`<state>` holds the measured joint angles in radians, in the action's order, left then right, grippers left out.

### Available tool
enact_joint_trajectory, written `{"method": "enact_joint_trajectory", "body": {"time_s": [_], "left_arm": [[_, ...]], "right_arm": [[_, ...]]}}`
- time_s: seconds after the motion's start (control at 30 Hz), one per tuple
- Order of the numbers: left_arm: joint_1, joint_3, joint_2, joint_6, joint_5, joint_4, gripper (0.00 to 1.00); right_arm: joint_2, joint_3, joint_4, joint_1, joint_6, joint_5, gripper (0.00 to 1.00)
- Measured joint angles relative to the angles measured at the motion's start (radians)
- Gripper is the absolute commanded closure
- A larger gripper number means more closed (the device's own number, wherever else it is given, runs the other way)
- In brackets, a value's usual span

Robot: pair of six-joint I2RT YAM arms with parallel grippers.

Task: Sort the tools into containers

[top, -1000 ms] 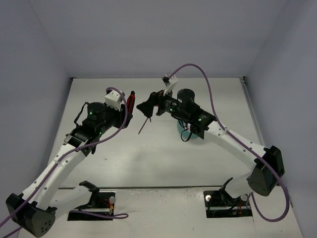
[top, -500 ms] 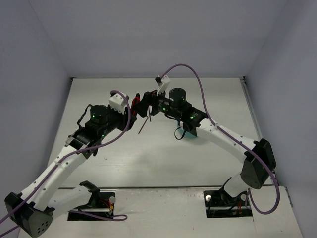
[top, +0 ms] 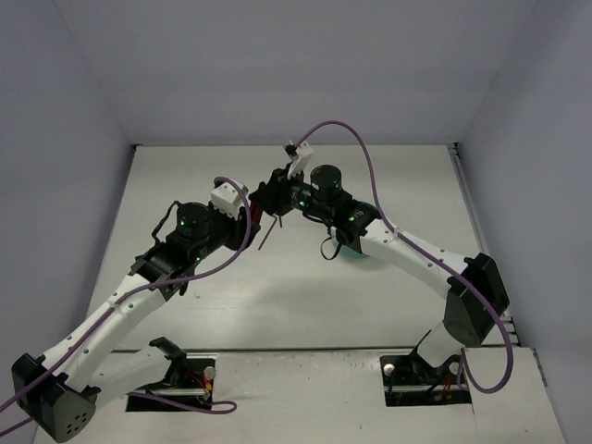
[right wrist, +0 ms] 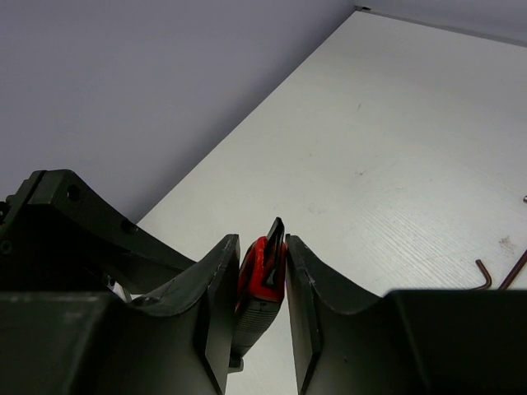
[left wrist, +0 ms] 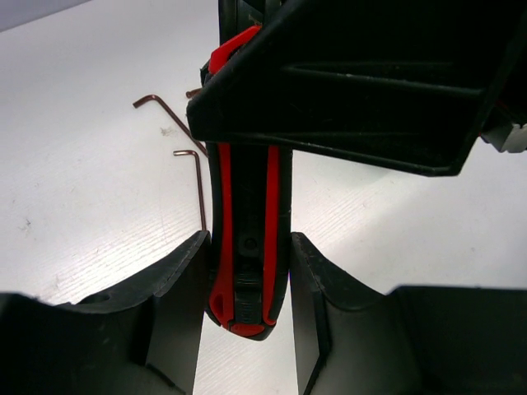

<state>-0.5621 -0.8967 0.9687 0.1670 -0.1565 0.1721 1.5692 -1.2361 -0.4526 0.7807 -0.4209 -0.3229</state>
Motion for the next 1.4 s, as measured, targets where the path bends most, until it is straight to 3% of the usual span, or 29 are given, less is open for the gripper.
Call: {"method": "enact_joint_trajectory", "body": {"time_s": [0.3, 0.4, 0.57, 0.63, 0.7, 0.77, 0.9, 1.1, 1.4], "left_arm": [[-0.002, 0.000, -0.008, -0.002, 0.023, -0.027, 1.00], [-0.003, 0.000, -0.013, -0.003, 0.027, -0.029, 1.00], [-0.007, 0.000, -0.014, -0.003, 0.027, -0.034, 0.98], [-0.008, 0.000, -0.013, -0.004, 0.030, -0.035, 0.86], [-0.008, 0.000, -0.009, -0.004, 0.032, -0.036, 0.62], [-0.009, 0.000, -0.009, -0.004, 0.034, -0.035, 0.46], [-0.013, -0.001, -0.009, 0.003, 0.038, -0.036, 0.28], [-0.014, -0.046, -0.002, 0.028, 0.082, 0.044, 0.23], [-0.006, -0.200, 0.081, 0.028, 0.151, 0.272, 0.22]], "right_arm": [[0.000, 0.000, -0.002, 0.006, -0.006, -0.006, 0.61], [0.000, 0.000, -0.002, 0.007, -0.006, -0.007, 0.67], [0.000, 0.000, -0.003, 0.007, -0.006, -0.008, 0.90], [0.000, 0.000, -0.011, 0.007, -0.015, -0.015, 0.98], [0.000, 0.000, -0.015, 0.015, -0.007, -0.006, 1.00], [0.000, 0.000, -0.015, 0.015, 0.001, -0.004, 1.00], [-0.004, 0.009, 0.000, 0.010, 0.040, 0.014, 1.00], [-0.089, 0.083, 0.075, -0.058, 0.134, 0.111, 1.00], [-0.379, 0.228, 0.120, -0.344, 0.242, 0.272, 1.00]]}}
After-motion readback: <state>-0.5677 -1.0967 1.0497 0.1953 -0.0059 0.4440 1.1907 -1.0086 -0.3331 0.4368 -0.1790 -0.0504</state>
